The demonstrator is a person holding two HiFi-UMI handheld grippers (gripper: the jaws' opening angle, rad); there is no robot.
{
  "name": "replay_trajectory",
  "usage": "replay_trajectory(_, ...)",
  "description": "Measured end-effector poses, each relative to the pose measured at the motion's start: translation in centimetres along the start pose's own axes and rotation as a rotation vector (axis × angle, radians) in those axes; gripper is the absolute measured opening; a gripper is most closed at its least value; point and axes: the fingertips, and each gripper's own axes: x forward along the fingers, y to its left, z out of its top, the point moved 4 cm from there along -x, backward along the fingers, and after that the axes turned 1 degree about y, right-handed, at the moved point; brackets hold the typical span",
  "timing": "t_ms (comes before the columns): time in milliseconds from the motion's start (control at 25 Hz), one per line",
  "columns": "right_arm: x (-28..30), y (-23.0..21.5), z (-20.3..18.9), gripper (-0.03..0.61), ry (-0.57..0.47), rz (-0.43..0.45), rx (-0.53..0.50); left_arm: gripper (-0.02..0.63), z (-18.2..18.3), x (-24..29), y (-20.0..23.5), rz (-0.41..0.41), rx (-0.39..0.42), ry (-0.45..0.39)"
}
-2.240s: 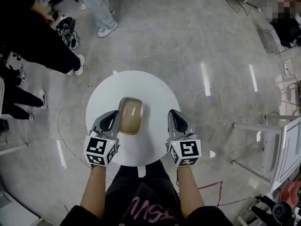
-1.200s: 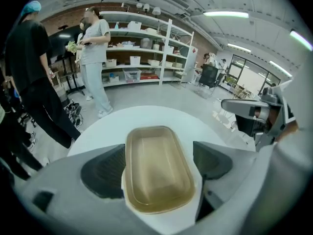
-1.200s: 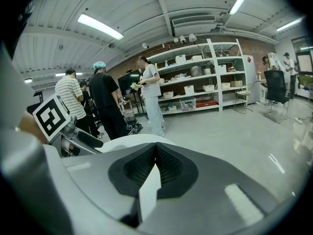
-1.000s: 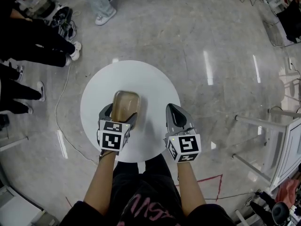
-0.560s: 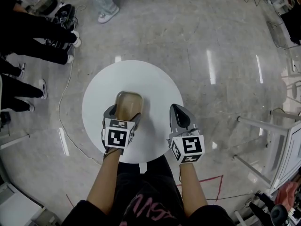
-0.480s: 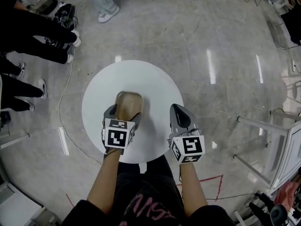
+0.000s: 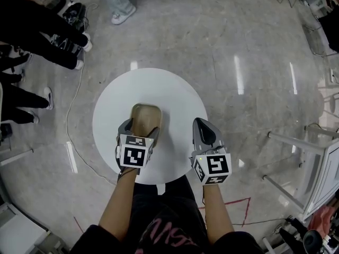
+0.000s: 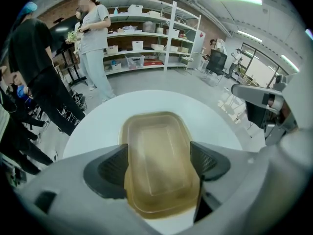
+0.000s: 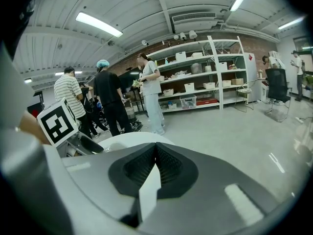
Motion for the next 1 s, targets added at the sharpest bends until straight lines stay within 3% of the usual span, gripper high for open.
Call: replay_trajectory(1000, -0.61, 0.61, -0.25, 0.008, -0.007, 0.004, -0.009, 0.383, -0.63, -0.64, -0.25, 0.000, 0.018, -0.030)
